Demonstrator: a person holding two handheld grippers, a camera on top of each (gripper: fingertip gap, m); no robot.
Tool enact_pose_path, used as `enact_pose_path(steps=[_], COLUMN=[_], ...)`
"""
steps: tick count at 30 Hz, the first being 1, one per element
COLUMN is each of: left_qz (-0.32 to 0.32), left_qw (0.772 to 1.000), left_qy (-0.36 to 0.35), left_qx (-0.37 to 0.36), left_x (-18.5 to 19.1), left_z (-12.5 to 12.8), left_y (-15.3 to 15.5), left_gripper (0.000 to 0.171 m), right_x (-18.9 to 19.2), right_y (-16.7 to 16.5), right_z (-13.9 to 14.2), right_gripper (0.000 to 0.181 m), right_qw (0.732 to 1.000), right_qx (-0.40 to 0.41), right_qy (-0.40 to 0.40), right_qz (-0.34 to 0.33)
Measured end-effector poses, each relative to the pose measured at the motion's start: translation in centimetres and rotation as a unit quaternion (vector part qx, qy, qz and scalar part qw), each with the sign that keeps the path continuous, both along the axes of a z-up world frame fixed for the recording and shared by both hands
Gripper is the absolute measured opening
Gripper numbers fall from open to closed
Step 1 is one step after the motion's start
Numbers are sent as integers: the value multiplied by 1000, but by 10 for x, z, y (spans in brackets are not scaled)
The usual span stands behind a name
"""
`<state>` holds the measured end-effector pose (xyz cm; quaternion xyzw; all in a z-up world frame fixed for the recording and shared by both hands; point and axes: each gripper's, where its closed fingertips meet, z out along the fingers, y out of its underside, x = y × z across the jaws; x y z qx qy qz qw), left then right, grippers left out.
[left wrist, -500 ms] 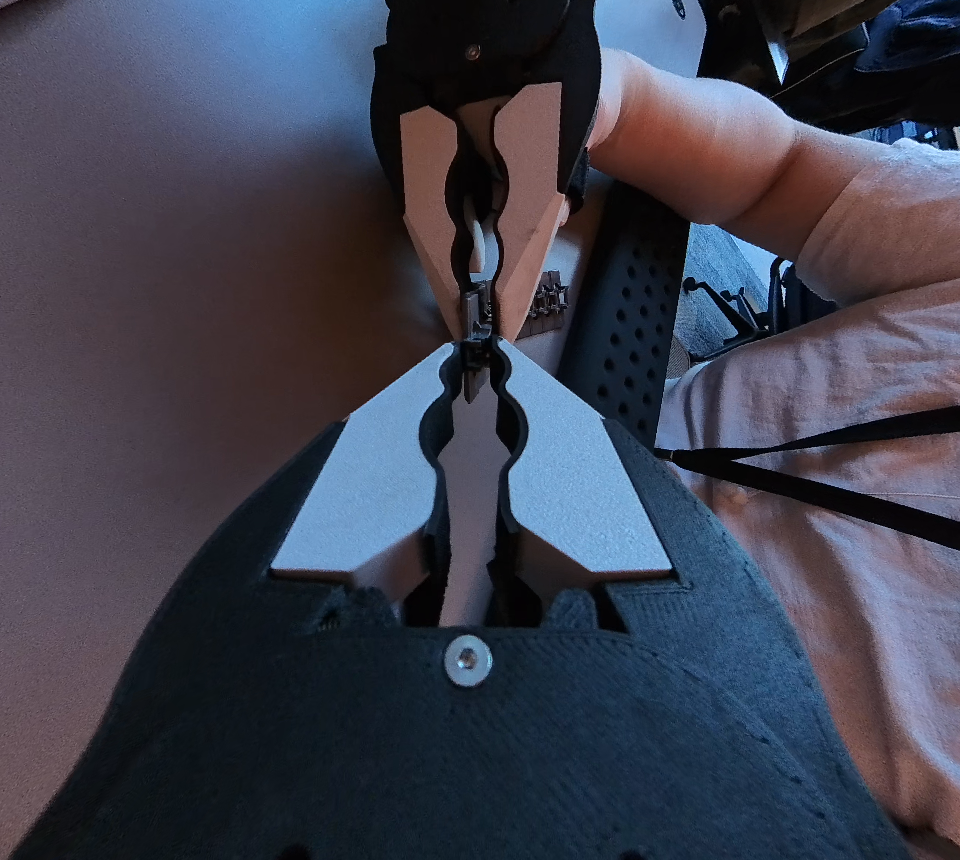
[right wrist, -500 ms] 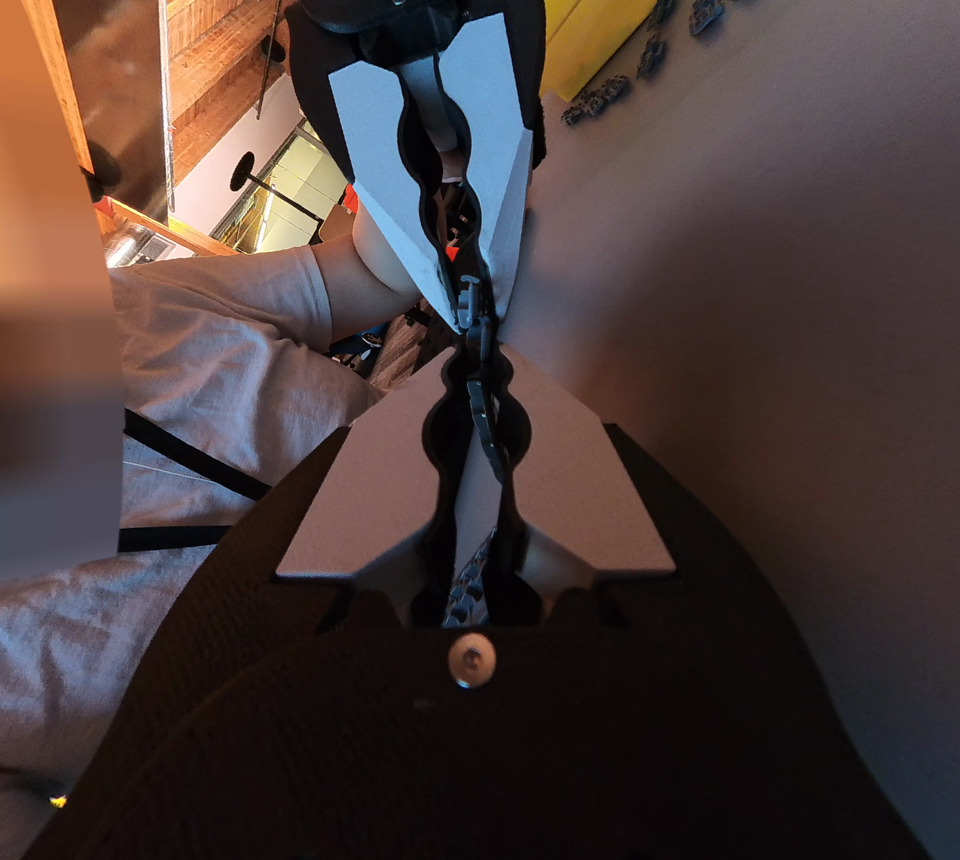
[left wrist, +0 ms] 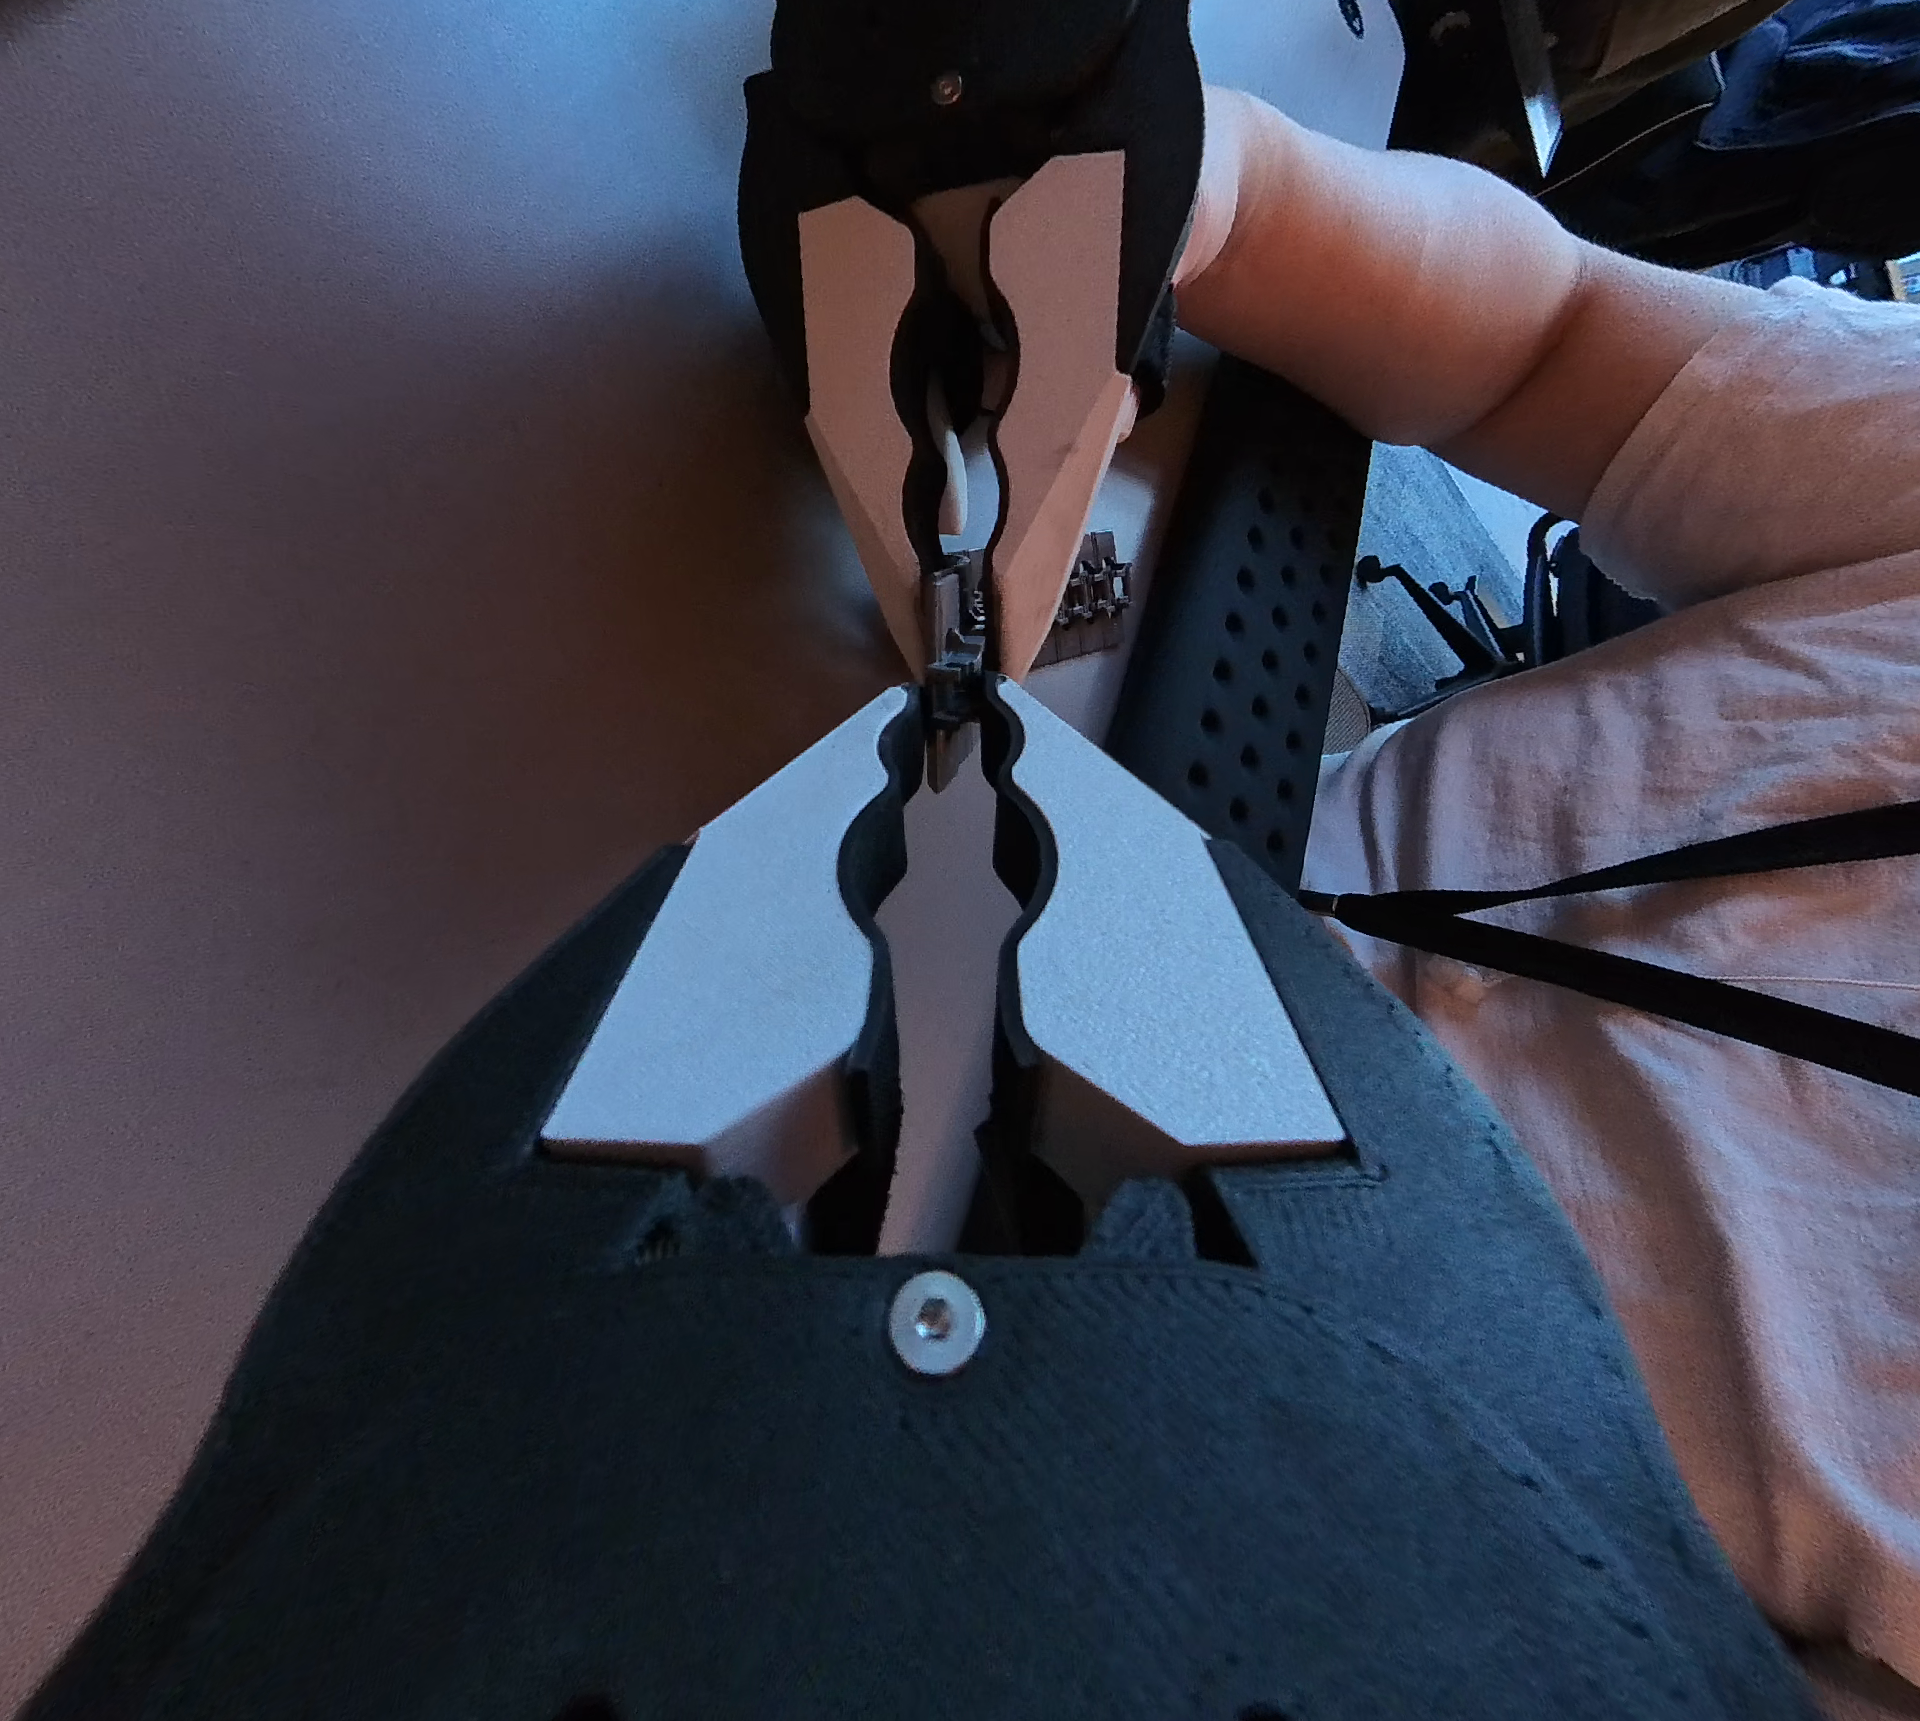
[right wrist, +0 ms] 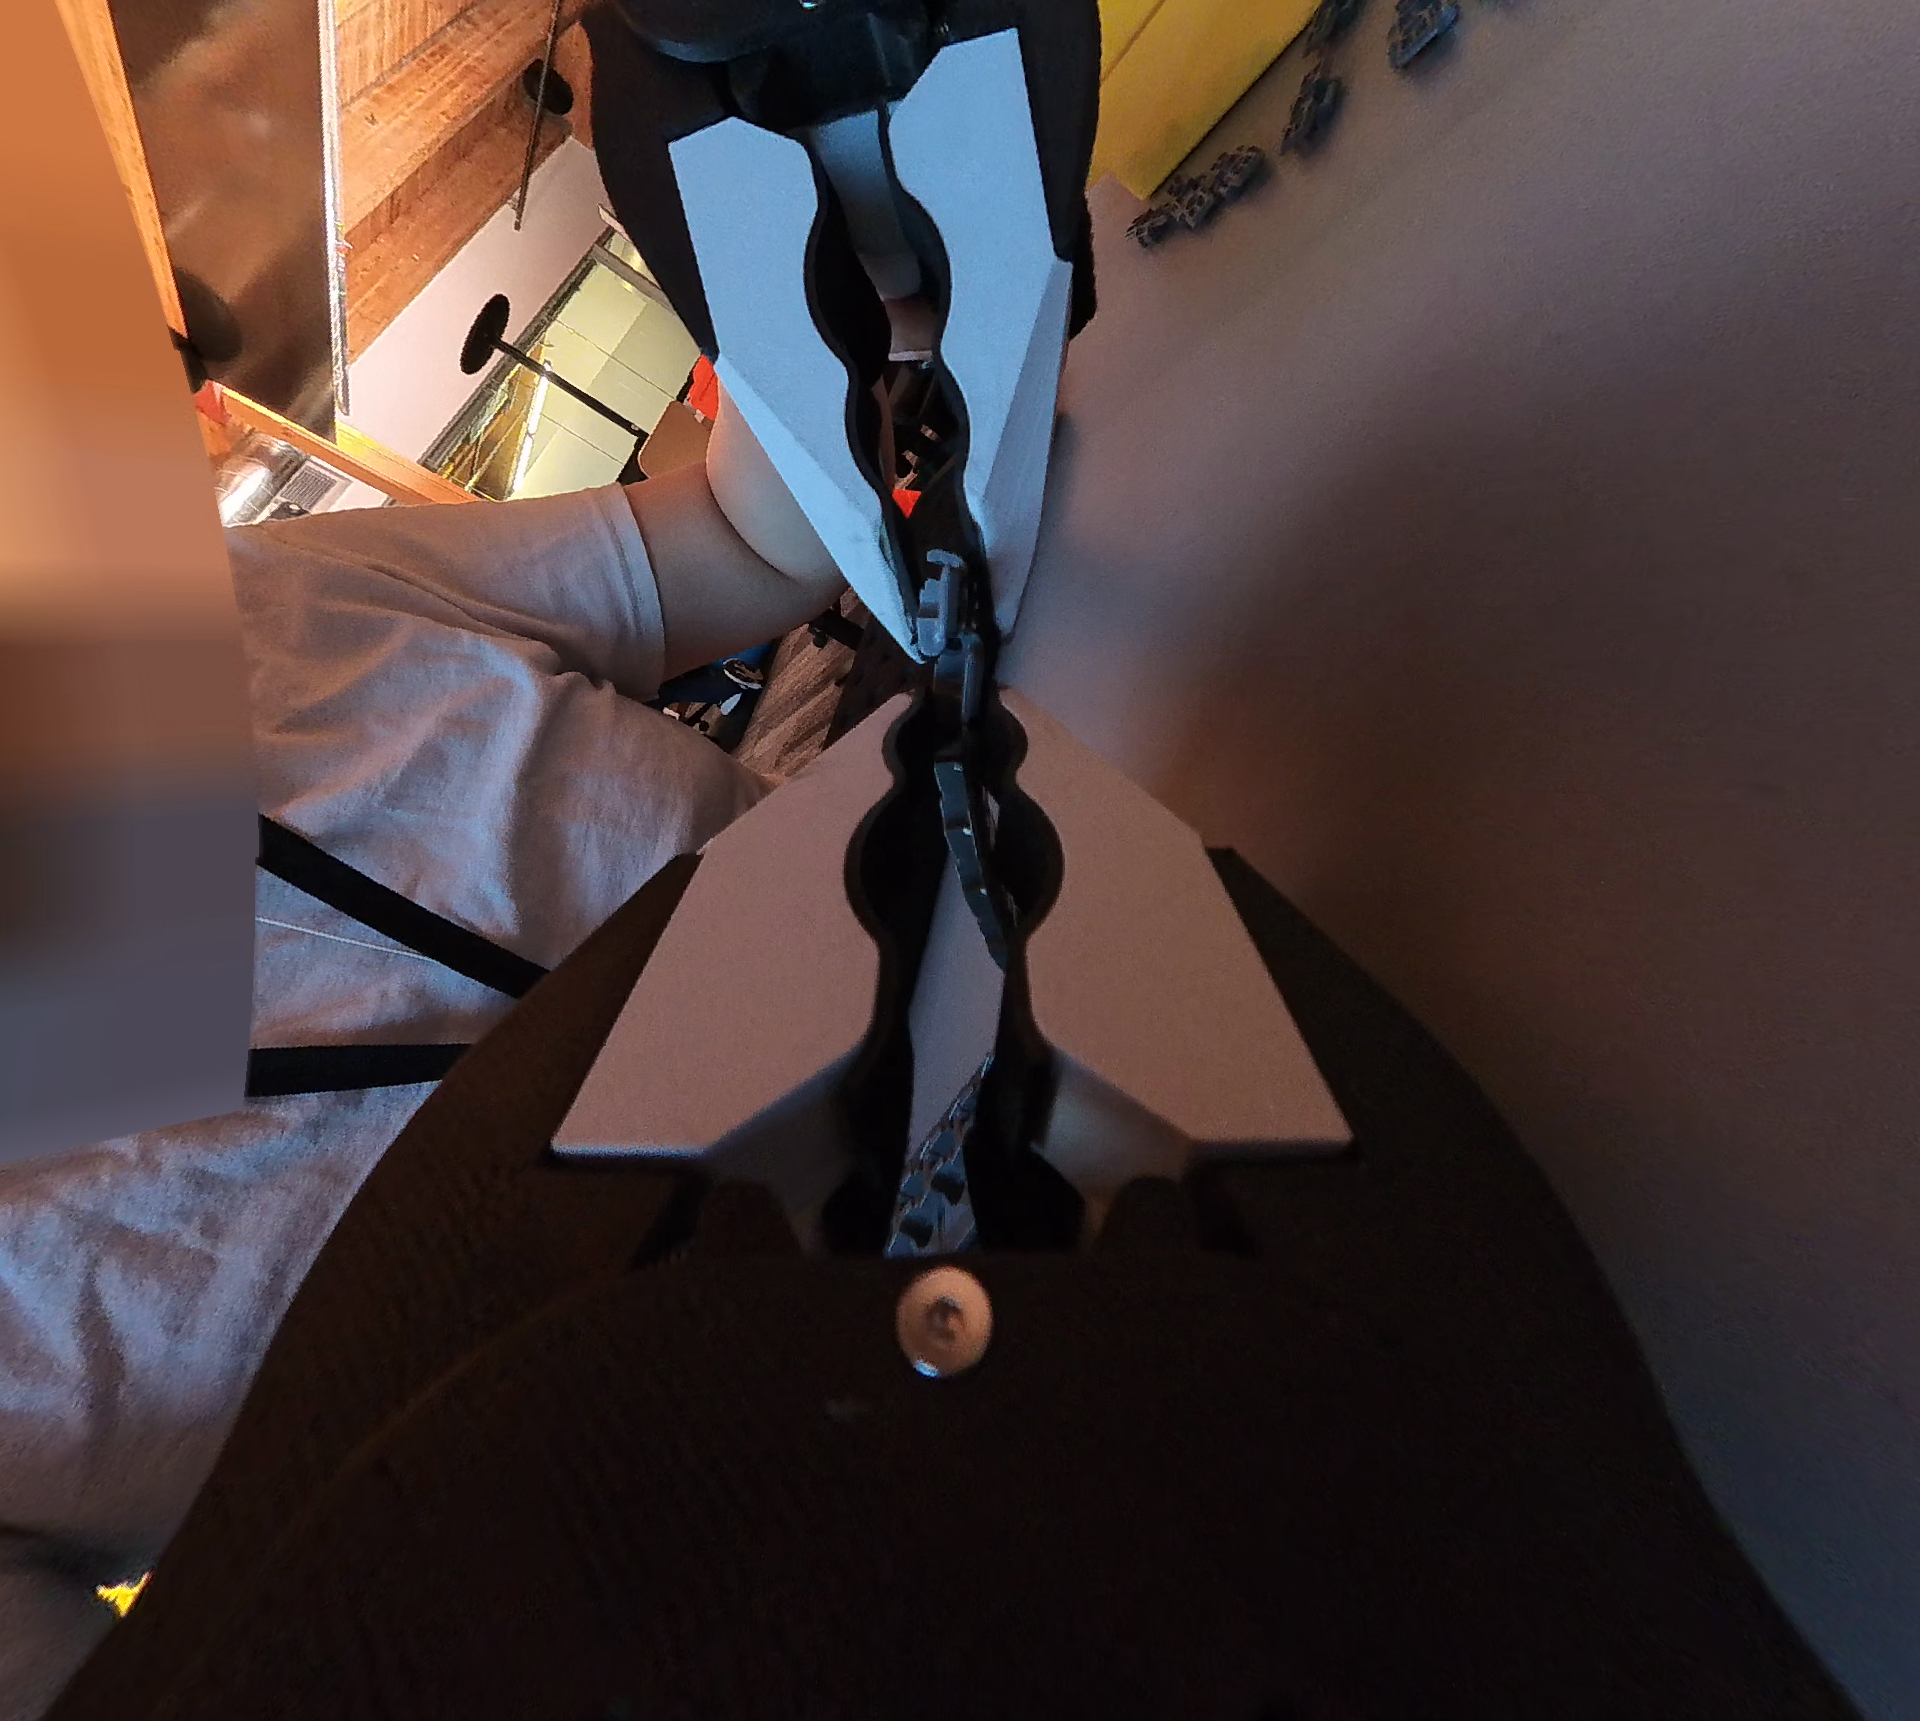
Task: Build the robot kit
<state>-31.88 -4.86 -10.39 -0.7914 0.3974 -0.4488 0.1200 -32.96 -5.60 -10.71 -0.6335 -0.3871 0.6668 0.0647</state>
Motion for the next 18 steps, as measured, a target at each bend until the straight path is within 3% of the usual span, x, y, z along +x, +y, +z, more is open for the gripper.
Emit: enact_pose_path(steps=[10,18], left_qz=[17,29], left_qw=[999,999], left_qy=[-22,21], left_qx=[-26,18], left_x=[2,0], left_z=[1,-3], left_y=[4,9], left_gripper=[8,7], right_x=[0,-1], right_y=[2,8], right_z=[0,-2], right_gripper=[4,5], right_qw=[1000,999], right_qx=[22,38], right_qy=[3,-6], right_qz=[-12,-35])
